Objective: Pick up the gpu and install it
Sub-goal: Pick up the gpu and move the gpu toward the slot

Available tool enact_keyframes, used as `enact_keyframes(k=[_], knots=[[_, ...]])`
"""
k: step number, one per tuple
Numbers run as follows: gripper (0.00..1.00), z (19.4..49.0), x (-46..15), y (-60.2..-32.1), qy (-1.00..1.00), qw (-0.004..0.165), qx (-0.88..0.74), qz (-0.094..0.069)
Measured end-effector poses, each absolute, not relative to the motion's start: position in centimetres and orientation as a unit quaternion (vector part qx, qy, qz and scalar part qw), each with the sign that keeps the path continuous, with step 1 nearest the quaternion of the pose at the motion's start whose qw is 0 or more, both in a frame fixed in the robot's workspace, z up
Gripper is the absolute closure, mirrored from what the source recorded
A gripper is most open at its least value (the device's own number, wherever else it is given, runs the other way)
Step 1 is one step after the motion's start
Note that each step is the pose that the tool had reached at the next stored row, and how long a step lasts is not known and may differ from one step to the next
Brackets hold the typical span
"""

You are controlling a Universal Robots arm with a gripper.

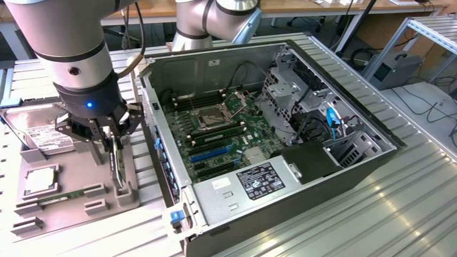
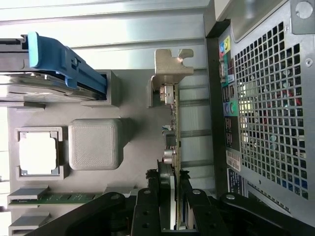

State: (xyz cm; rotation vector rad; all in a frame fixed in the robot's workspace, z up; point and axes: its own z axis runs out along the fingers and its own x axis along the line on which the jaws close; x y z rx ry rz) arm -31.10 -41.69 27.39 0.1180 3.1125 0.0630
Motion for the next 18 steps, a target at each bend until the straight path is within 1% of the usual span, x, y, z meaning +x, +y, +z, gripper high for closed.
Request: enact_keyframes(k=[18], knots=[[0.73, 28.0, -31.1, -41.69, 0.999, 0.013, 0.038, 0.02]])
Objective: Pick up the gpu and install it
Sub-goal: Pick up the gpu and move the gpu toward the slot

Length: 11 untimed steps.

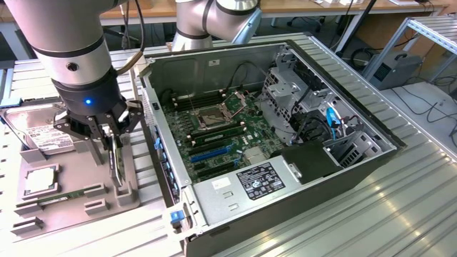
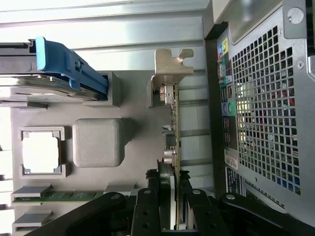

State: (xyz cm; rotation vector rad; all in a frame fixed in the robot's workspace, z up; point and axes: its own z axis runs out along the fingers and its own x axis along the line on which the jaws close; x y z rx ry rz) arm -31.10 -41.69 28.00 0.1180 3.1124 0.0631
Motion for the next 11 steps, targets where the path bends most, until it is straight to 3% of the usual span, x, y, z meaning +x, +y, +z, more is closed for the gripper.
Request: enact_keyframes(k=[11], knots=[[0.73, 28.38, -31.1, -41.69, 0.999, 0.013, 0.038, 0.02]])
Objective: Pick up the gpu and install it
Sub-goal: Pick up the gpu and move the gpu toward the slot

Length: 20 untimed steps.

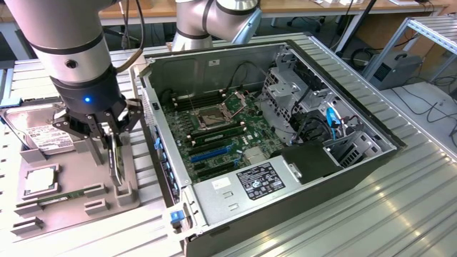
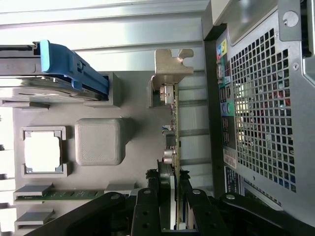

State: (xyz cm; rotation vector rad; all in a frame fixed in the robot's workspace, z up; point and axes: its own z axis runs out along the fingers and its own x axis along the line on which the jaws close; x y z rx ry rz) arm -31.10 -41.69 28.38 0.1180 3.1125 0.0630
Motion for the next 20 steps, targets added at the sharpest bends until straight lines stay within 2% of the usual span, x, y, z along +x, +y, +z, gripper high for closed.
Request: enact_keyframes(k=[20], knots=[[0.73, 29.0, -31.1, -41.69, 0.999, 0.013, 0.038, 0.02]])
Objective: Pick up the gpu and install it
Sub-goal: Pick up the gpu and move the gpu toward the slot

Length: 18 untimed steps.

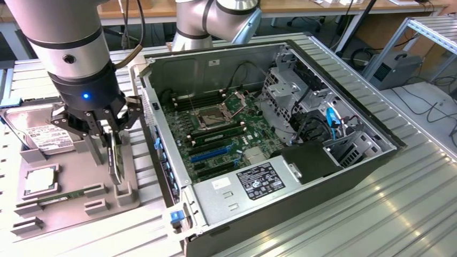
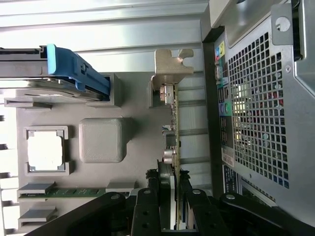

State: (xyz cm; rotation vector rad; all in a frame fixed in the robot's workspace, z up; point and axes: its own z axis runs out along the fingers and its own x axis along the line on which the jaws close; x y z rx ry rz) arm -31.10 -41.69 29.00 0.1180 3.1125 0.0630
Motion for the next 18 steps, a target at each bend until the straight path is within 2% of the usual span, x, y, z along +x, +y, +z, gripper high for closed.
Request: enact_keyframes(k=[18], knots=[[0.73, 29.46, -31.1, -41.69, 0.999, 0.013, 0.038, 0.02]])
